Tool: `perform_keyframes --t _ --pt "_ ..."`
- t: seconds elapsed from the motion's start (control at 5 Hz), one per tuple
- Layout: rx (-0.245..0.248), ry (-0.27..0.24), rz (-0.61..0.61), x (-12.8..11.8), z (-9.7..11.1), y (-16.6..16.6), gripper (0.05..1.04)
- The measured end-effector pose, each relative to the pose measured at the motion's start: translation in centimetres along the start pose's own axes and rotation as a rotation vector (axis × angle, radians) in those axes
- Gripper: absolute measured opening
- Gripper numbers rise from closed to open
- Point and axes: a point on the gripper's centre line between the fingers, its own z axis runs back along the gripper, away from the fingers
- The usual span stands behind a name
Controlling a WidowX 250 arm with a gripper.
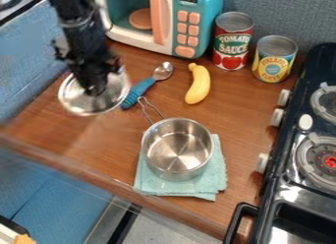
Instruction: Cover the silver pot
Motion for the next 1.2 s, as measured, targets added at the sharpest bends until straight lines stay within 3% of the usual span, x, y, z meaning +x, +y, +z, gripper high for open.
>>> perform_keyframes --t 0.2,0.6,0.8,1.2 --pt "-0.041 -0.053 -0.049 0.1 2.3 -3.9 0.279" --pt "-0.112 -0.027 -0.208 -1.0 1.5 -11.1 0.279" --pt "-0.113 0.017 -0.255 -1.4 -0.2 -13.3 0.279" --pt "-0.074 0.090 -0.260 -1.8 -3.1 -13.5 0.279"
